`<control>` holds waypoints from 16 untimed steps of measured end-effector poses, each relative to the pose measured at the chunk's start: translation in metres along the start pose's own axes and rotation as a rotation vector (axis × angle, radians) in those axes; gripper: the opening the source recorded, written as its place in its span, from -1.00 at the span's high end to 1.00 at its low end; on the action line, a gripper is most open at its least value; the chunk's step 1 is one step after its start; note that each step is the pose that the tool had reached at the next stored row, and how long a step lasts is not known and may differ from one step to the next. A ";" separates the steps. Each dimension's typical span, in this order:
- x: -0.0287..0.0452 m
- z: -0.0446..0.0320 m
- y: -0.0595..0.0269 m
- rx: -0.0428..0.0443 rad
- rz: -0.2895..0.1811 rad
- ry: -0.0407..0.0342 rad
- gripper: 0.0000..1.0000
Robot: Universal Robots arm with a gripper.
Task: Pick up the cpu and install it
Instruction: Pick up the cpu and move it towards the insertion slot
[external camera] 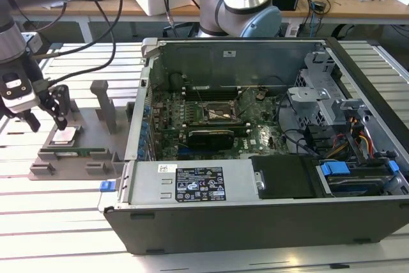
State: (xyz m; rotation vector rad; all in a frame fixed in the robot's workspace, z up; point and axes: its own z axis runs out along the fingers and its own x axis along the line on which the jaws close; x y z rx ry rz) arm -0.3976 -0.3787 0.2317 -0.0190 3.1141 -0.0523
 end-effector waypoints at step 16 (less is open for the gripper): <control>-0.0078 0.0303 0.0131 0.0021 0.000 0.0032 -0.20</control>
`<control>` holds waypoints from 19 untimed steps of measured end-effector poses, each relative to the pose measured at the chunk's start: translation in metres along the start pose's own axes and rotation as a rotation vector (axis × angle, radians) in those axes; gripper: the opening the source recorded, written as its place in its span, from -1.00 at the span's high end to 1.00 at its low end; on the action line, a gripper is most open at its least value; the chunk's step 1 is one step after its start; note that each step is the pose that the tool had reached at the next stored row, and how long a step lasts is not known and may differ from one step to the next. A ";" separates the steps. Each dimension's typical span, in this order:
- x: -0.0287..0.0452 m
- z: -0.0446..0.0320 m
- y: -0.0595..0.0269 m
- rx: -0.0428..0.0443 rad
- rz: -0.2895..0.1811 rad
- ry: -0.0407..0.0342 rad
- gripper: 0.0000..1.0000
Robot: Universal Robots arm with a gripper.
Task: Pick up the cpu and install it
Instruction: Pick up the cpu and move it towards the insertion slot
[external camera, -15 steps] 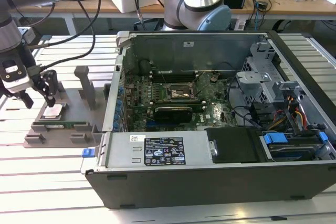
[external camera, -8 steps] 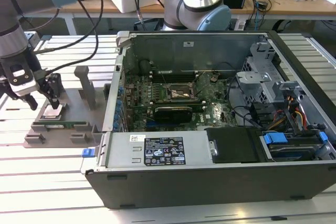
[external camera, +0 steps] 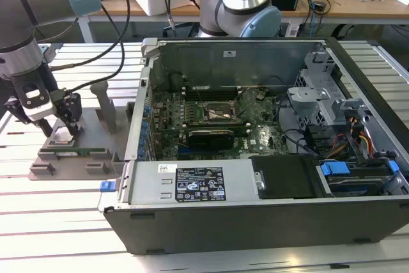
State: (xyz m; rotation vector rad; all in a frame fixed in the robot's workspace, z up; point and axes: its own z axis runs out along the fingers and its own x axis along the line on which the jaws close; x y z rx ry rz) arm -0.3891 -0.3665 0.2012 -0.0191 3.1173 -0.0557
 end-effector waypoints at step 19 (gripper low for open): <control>-0.0019 0.0129 -0.0019 -0.0131 0.000 0.0002 -0.20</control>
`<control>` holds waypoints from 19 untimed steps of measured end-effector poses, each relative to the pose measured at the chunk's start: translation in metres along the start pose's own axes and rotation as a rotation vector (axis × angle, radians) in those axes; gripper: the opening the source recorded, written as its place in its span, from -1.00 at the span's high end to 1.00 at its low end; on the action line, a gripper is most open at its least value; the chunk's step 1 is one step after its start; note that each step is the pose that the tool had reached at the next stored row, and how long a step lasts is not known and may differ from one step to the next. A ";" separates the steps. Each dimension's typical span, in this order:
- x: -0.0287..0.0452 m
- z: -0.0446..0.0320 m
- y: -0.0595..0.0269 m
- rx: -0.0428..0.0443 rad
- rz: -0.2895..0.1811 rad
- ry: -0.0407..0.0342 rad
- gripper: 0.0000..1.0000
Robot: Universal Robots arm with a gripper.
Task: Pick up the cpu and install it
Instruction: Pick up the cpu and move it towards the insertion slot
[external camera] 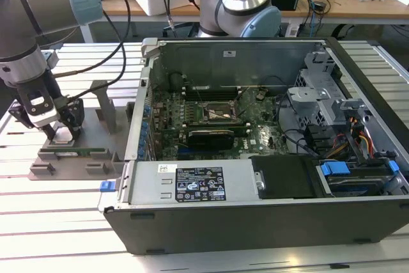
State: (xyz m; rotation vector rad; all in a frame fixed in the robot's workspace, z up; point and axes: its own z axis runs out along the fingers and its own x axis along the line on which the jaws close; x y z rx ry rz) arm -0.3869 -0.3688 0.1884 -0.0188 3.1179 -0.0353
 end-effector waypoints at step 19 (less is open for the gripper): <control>-0.0008 -0.0020 0.0000 -0.0006 0.000 -0.0010 -0.09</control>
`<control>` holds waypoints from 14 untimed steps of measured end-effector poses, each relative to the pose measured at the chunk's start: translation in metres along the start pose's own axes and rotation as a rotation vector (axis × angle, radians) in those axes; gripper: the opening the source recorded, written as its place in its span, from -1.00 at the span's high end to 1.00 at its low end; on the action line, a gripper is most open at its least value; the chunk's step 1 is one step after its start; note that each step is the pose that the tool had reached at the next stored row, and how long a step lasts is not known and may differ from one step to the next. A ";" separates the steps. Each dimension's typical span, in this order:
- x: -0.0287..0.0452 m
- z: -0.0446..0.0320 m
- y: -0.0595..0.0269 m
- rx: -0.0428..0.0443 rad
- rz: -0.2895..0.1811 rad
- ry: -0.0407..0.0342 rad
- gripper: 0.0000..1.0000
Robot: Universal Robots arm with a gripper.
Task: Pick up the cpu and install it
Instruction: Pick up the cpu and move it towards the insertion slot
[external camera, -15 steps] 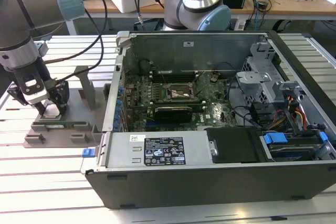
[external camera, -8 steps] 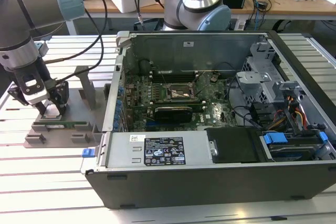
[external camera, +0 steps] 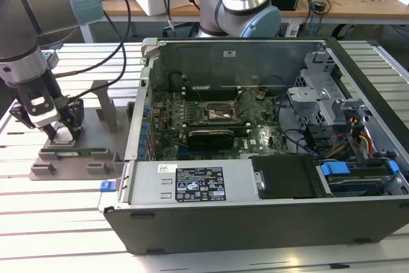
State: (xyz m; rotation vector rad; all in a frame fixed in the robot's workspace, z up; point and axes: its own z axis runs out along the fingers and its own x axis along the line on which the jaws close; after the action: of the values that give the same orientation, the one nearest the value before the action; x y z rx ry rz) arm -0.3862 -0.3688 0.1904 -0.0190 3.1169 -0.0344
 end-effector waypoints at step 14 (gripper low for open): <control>-0.0009 -0.0433 -0.0003 0.0002 0.000 0.0006 -0.09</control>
State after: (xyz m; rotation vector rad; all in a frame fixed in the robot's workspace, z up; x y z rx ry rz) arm -0.3863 -0.3681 0.2337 -0.0190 3.1175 -0.0348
